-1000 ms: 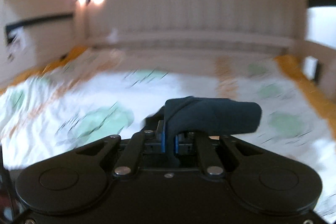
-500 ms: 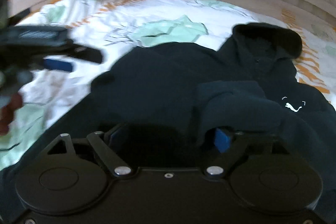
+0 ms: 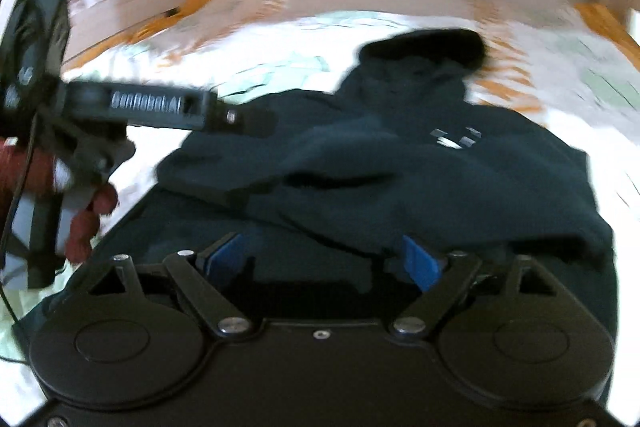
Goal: Fold large clothes
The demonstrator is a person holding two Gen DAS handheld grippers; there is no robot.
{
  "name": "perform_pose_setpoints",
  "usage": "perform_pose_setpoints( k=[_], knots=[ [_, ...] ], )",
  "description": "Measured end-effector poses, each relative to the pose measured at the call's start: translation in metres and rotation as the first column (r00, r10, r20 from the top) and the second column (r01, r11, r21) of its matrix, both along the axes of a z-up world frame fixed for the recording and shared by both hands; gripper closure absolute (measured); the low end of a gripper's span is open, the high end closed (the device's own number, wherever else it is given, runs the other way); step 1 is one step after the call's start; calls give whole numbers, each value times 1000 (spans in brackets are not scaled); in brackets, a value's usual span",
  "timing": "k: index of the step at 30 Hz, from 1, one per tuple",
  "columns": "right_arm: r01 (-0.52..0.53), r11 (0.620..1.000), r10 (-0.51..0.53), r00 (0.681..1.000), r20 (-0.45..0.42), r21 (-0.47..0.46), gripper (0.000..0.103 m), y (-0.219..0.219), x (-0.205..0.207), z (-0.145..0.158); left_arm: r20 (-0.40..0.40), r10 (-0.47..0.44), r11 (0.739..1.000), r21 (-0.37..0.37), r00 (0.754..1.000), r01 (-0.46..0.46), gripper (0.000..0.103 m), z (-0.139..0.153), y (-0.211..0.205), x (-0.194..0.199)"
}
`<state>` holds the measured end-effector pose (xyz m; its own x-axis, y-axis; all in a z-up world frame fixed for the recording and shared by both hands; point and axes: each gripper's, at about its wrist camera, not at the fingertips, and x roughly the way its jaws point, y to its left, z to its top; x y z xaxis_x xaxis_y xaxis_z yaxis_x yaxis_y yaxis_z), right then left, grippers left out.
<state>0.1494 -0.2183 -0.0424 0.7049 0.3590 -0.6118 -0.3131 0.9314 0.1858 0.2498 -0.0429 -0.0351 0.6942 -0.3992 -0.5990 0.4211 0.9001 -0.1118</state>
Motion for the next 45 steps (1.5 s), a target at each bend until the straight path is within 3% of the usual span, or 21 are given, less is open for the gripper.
perform_pose_setpoints(
  k=[6, 9, 12, 16, 20, 28, 29, 30, 32, 34, 39, 45],
  knots=[
    [91, 995, -90, 995, -36, 34, 16, -33, -4, -8, -11, -12, 993, 114, 1000, 13, 0, -30, -36, 11],
    [106, 993, -104, 993, -48, 43, 16, -41, -5, -12, -6, 62, 988, 140, 998, -60, 0, -37, -24, 14],
    [119, 991, -116, 992, -58, 62, 16, -48, -4, -16, -42, 186, 980, 75, 982, -183, 0, -39, 14, 21],
    [137, 988, -132, 989, -63, 77, 16, -54, -3, -21, -102, 329, 942, -30, 939, -333, 0, -38, 64, 25],
    [162, 982, -155, 985, -76, 93, 16, -63, 0, -25, -197, 333, 924, -126, 922, -361, 0, -44, 91, 32],
    [228, 966, -220, 972, -78, 123, 15, -92, 0, -24, -249, 281, 918, -211, 927, -335, 1, -47, 85, 41],
    [235, 965, -227, 971, -78, 121, 14, -94, 1, -24, -255, 275, 915, -226, 927, -334, 6, -46, 85, 40],
    [239, 964, -231, 970, -78, 119, 13, -97, 2, -23, -251, 264, 911, -252, 931, -326, 42, -45, 86, 39],
    [248, 961, -241, 968, -72, 118, 13, -100, 4, -22, -250, 255, 910, -266, 934, -319, 80, -41, 83, 40],
    [254, 959, -247, 967, -68, 122, 13, -102, 5, -20, -212, 252, 923, -239, 944, -300, 83, -30, 79, 39],
    [243, 961, -242, 970, -26, 135, 13, -105, 5, -7, -103, 234, 928, -274, 967, -253, 85, 3, 91, 41],
    [244, 958, -256, 964, 70, 150, 12, -107, 21, 12, -126, 229, 956, -156, 965, -247, 85, -12, 90, 57]
  ],
)
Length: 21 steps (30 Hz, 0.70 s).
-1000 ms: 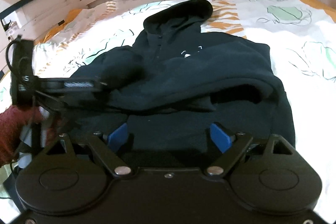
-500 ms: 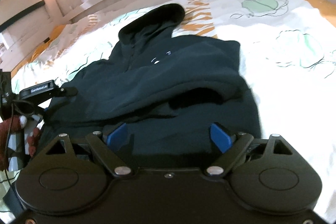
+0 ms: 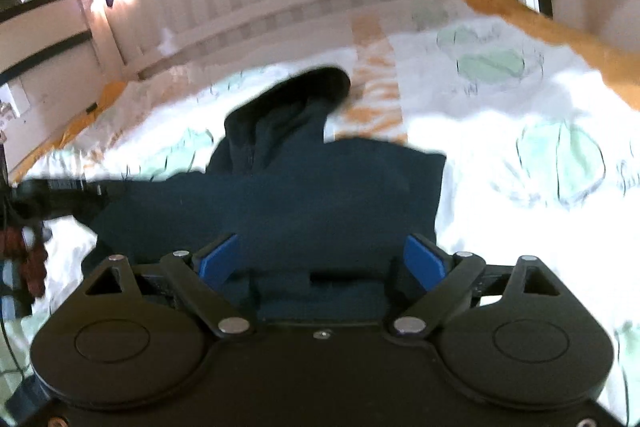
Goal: Fold large clothes
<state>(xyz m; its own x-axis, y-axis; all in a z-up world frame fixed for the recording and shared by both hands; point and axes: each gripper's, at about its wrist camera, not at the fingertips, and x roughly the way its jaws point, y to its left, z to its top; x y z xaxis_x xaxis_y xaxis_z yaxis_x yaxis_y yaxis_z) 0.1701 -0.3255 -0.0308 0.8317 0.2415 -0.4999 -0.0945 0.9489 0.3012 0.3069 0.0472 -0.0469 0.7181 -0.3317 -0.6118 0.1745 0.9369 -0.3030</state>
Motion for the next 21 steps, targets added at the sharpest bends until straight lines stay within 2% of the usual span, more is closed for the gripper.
perform_pose_setpoints(
  k=[2, 4, 6, 8, 10, 13, 15, 18, 21],
  knots=[
    [-2, 1000, 2, 1000, 19, -2, 9, 1, 14, 0, -31, 4, 1000, 18, 1000, -3, 85, -11, 1, 2],
    [-20, 1000, 20, 1000, -14, 3, 8, 1, 34, -11, -59, 15, 1000, 17, 998, -14, 83, -20, 2, 3],
    [-17, 1000, 20, 994, -108, 25, 8, -1, 49, -30, -73, 28, 999, 18, 997, -26, 80, -27, 7, 3],
    [-5, 997, 23, 975, -222, 78, 8, -4, 55, -55, -86, 27, 999, 27, 996, -25, 78, -33, 10, 4],
    [-9, 997, 24, 983, -185, 81, 8, -4, 43, -60, -79, 16, 999, 40, 997, -13, 75, -39, 10, 4],
    [-45, 998, 54, 978, -201, 51, 8, 0, 38, -52, -45, -1, 997, 76, 999, 4, 68, -42, 4, 3],
    [-46, 998, 55, 979, -194, 52, 8, -3, 39, -44, -8, -19, 994, 105, 1000, 20, 59, -44, -1, -2],
    [-17, 998, 23, 993, -113, 57, 8, -10, 45, -27, 43, -42, 989, 143, 998, 36, 50, -48, -9, -10],
    [-10, 998, 15, 998, -68, 66, 8, -14, 66, -17, 60, -39, 988, 153, 997, 29, 47, -49, -11, -12]
  ],
)
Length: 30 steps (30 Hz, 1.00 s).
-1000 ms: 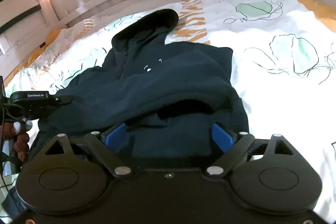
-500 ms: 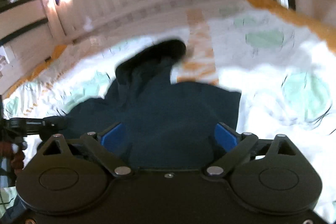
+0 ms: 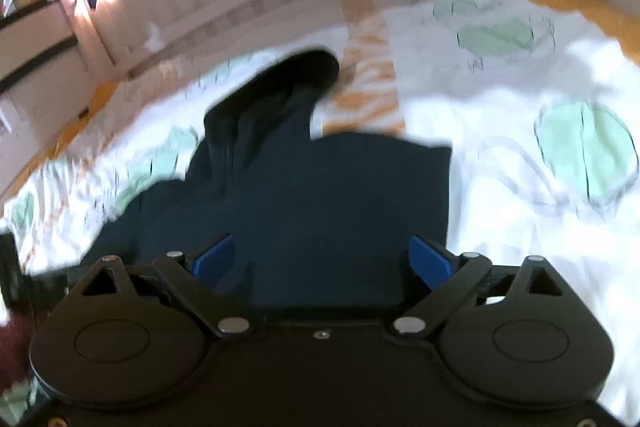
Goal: Fold large clothes
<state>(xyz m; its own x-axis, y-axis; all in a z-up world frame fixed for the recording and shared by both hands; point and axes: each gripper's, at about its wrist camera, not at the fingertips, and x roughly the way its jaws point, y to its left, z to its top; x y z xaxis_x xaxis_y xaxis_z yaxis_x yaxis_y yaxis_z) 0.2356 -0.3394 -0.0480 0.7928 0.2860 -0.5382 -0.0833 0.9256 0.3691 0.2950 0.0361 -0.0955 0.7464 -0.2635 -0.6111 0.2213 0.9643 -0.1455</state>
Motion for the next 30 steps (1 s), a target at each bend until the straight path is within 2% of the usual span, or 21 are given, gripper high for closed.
perform_pose_setpoints(
  k=[3, 8, 10, 14, 16, 20, 27, 30],
  knots=[
    [-3, 1000, 3, 1000, -3, -14, 8, 2, 24, -7, 5, 0, 1000, -27, 1000, 0, 47, -2, 5, 0],
    [39, 998, -44, 993, -107, -47, 8, -4, 57, -47, 8, -8, 998, -65, 1000, 9, 42, -3, 11, -1],
    [47, 996, -52, 997, -65, -74, 7, -1, 54, -57, 12, -15, 997, -74, 1000, 16, 40, -3, 12, -1],
    [47, 979, -55, 998, -33, -198, 4, 19, 48, -58, 9, -17, 995, -97, 1000, 18, 38, -1, 12, -2],
    [42, 973, -52, 998, -35, -225, 2, 23, 49, -58, -1, -9, 993, -119, 1000, 9, 37, 0, 16, -3],
    [38, 970, -49, 998, -38, -239, 1, 24, 52, -57, 2, 40, 993, -111, 999, -40, 37, 5, 22, -12],
    [30, 972, -42, 998, -45, -235, 0, 22, 54, -58, -17, 41, 996, -74, 999, -42, 33, 7, 21, -16],
    [30, 970, -42, 998, -45, -240, 0, 24, 55, -58, -24, 66, 994, -89, 998, -68, 33, 6, 22, -17]
  ],
)
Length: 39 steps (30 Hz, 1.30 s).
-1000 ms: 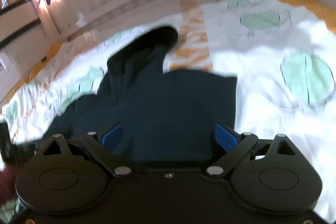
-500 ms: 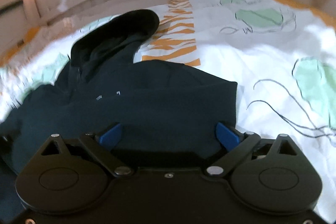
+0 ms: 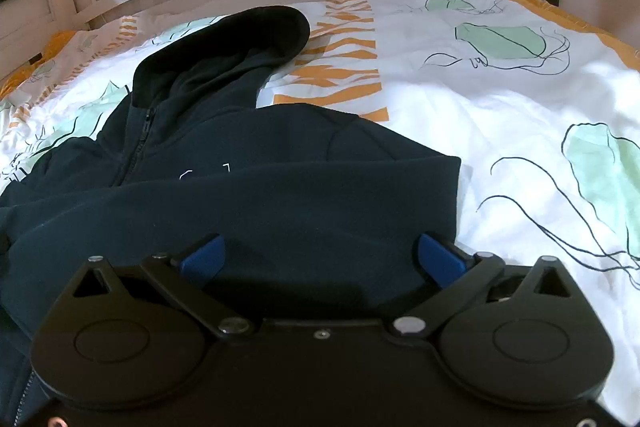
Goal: Fold large clothes
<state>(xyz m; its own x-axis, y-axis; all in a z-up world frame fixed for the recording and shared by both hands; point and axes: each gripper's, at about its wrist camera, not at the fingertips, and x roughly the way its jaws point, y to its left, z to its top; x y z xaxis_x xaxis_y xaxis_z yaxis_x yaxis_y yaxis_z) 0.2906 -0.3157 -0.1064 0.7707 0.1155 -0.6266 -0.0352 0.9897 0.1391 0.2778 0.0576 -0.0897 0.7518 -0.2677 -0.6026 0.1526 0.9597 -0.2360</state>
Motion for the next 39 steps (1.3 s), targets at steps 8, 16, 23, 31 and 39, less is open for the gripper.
perform_pose_setpoints(
  k=[8, 16, 23, 31, 39],
  knots=[
    [0, 1000, 0, 1000, 2, -8, 0, 2, 0, 0, 16, 47, 999, 25, 999, -47, 26, 12, 2, -24],
    [-22, 1000, 22, 999, -23, 22, 1, -3, 1, 13, 179, 4, 990, 136, 984, -29, 22, 66, 0, -28],
    [-43, 988, 29, 995, 94, 151, 2, -1, 25, 63, 224, -112, 984, 161, 968, 76, 9, 91, -35, 38],
    [-8, 989, -15, 988, 153, 148, 2, 35, 120, 50, 179, -112, 984, 160, 977, 83, 9, 67, -80, 131],
    [50, 989, -67, 991, 118, 136, 2, 53, 185, 26, 125, -142, 956, 273, 982, 104, 9, 36, -112, 190]
  ],
)
